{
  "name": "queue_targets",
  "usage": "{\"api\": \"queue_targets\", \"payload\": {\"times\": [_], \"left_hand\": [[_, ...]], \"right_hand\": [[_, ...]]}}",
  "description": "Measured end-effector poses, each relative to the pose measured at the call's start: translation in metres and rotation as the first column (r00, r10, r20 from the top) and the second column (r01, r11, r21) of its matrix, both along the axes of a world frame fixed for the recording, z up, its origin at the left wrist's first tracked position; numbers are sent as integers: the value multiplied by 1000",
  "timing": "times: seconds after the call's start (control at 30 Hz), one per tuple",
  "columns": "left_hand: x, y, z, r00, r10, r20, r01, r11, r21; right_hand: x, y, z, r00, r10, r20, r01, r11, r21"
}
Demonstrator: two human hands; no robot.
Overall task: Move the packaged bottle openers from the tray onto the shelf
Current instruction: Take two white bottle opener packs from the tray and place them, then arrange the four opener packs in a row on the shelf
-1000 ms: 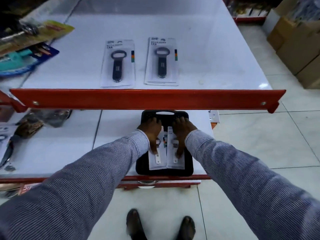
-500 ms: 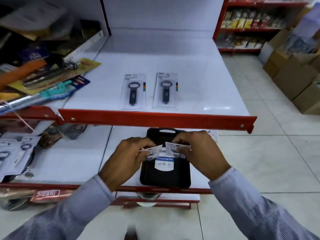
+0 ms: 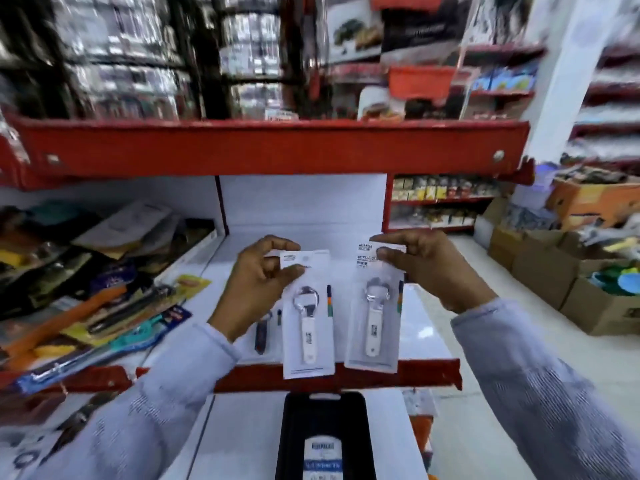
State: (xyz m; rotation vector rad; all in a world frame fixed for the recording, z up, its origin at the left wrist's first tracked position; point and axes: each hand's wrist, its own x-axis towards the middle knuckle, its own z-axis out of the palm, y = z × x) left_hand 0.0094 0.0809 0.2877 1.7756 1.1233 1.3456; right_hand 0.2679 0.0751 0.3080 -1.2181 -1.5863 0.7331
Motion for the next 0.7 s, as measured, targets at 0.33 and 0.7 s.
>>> {"api": "queue_targets", "payload": {"times": [0.33,0.7], "left_hand": [[64,112,-52,979,85,-185,-123,972,-202],[69,101,-43,528,-231,-817,103,973,-209]], "right_hand": [[44,114,-64,878,-119,464,205,969,-140],[42,91,-74,550,191,813,117,946,-301]]}}
